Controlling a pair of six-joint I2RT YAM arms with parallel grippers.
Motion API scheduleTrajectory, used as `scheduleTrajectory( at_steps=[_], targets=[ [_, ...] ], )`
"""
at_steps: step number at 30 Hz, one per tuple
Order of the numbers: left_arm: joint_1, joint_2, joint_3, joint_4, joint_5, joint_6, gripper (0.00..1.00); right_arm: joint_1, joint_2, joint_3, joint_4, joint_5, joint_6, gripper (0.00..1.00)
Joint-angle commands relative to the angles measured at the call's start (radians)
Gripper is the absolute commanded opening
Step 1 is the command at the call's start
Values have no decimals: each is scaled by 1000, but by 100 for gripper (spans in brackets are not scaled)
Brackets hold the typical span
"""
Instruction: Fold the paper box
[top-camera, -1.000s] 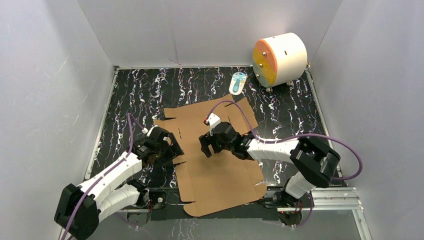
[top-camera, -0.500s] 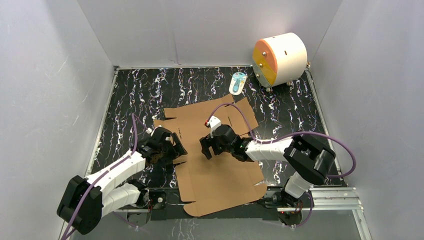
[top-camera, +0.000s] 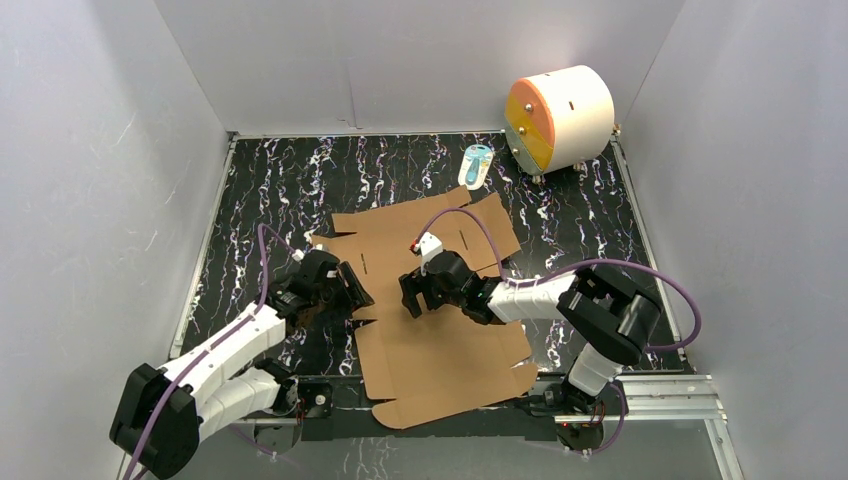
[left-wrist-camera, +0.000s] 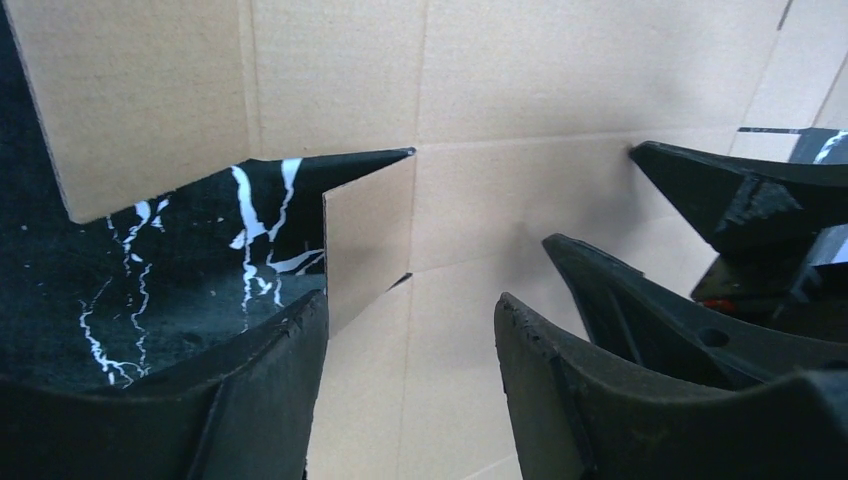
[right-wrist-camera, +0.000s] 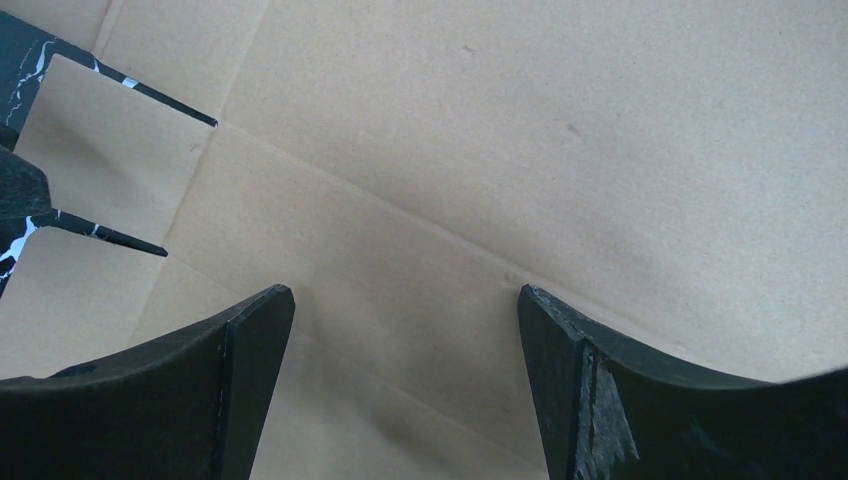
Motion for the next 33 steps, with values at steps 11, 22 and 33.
scheduleTrajectory(
  at_steps=[11,22,33],
  targets=[
    [-35,103,158,32,39,54,47,3,38,-6,67,0,45,92],
    [-65,185,191,76,-34,91,45,-13,99,37,116,19,50,92],
    [-65,259,239,90,-124,138,41,-22,207,148,145,24,36,91]
  ],
)
